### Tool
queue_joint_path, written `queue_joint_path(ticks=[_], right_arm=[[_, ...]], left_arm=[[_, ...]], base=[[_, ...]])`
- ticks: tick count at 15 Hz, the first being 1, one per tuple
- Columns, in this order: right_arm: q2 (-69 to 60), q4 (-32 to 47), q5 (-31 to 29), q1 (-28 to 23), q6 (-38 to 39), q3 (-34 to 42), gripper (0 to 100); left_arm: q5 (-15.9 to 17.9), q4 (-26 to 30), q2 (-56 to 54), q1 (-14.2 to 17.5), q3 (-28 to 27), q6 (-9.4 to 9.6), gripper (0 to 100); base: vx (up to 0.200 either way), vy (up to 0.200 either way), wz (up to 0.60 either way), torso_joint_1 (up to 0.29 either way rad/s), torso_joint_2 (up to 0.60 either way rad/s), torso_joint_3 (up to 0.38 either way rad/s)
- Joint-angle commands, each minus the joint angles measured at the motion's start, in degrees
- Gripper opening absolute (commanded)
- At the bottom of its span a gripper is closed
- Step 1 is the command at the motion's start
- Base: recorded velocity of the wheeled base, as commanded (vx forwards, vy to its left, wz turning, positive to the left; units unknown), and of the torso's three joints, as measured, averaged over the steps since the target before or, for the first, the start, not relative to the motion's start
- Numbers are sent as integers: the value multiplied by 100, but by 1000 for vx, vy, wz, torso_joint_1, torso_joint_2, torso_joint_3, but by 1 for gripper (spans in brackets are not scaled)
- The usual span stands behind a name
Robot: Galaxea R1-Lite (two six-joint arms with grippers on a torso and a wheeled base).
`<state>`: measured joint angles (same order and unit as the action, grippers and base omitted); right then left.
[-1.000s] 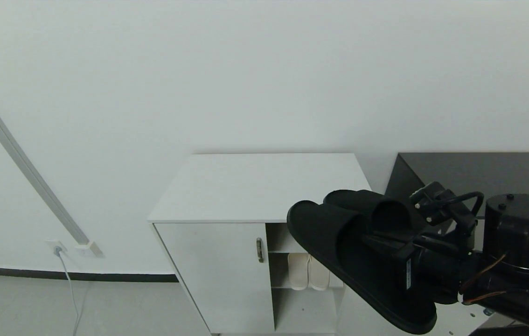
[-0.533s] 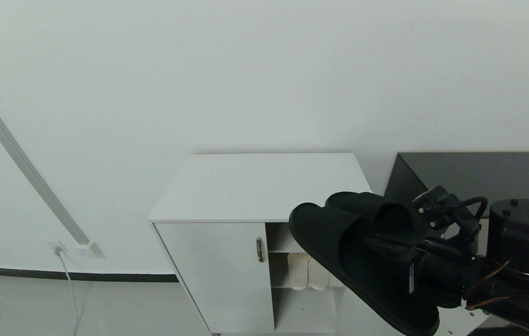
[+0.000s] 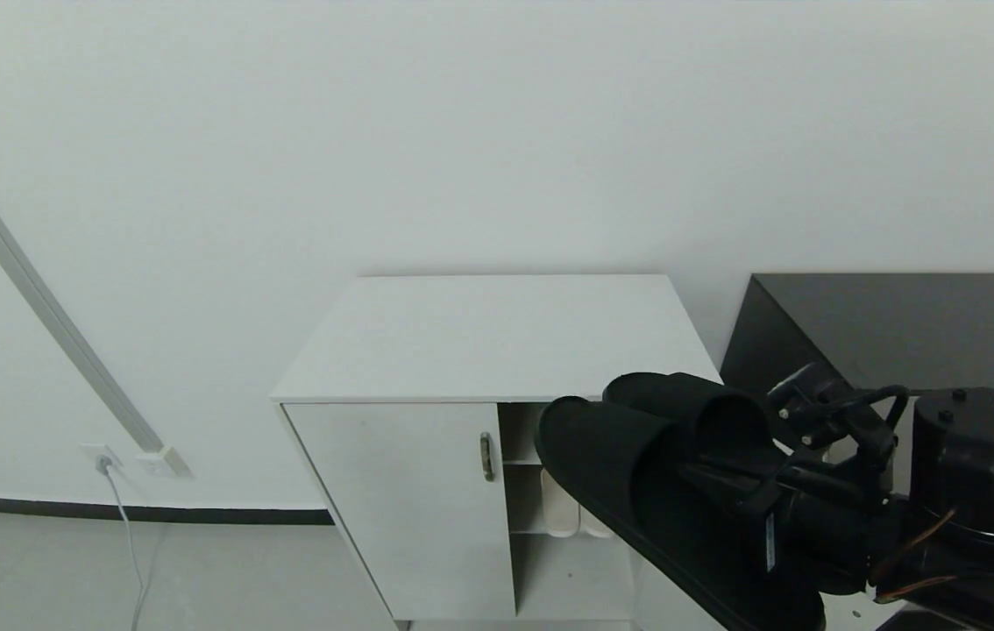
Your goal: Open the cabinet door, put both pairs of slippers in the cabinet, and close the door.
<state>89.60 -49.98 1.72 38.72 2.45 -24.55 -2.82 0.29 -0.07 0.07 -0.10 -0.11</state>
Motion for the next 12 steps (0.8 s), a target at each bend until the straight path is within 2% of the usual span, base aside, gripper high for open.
queue_joint_path(ticks=[1,6,12], right_arm=[[14,-3,13,4,1,21,0],[22,-3,21,22,10,29,0],[22,-3,39,22,1,56,0]], left_arm=[[0,6,7,1,1,2,0],[0,6,7,1,1,2,0],[0,6,7,1,1,2,0]], base=[[0,0,0,-163,359,193],[0,0,0,-172,384,212],[0,0,0,-219,528,311]])
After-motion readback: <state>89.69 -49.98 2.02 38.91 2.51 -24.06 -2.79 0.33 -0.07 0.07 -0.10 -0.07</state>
